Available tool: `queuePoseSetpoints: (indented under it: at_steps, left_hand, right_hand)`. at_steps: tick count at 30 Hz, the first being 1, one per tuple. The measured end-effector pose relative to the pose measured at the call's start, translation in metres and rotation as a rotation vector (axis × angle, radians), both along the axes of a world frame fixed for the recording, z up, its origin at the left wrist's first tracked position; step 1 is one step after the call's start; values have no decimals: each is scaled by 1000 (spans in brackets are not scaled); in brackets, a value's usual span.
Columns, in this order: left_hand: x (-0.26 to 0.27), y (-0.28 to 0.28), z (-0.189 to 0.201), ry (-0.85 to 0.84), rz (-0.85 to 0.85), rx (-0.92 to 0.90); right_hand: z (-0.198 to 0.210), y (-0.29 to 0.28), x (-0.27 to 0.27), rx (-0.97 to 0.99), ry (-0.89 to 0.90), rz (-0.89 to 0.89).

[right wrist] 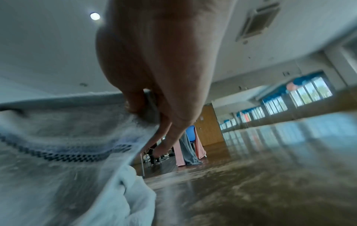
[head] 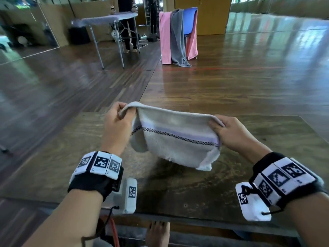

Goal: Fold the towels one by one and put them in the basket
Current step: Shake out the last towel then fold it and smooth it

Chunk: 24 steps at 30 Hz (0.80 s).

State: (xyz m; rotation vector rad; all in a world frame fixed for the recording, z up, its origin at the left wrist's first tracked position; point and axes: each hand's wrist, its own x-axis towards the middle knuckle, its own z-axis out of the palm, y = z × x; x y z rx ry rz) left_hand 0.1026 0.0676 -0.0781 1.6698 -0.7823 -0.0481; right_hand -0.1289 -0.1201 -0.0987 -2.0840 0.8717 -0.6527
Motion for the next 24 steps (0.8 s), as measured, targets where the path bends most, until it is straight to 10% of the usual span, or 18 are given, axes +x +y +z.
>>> queuePoseSetpoints:
  at_steps: [11,17,24]
  left_hand:
    - [-9,-17,-60,-186,-458,784]
    - [-31,-35,-62,-117,-603,701]
    - [-63,-46,-58,-313,-715,717]
  right_hand:
    - [-26,44,33,-101,527,505]
    - [-34,38,24,-114,277,290]
    - [-52,48,-15,-172,450,316]
